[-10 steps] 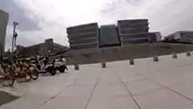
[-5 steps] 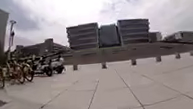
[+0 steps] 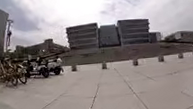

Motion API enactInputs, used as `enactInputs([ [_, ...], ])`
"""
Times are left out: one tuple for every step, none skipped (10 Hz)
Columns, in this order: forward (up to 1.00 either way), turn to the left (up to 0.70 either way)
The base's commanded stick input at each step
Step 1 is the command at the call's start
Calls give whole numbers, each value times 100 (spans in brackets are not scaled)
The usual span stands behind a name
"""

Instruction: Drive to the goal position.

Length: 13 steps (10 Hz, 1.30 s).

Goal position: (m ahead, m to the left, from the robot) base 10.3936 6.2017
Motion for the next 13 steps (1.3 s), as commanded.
enactInputs([
  [70,0],
  [70,0],
  [70,0],
  [70,0],
  [70,0],
  [70,0],
  [70,0],
  [70,0],
  [70,0],
  [70,0],
  [70,0],
  [70,0],
  [70,0],
])
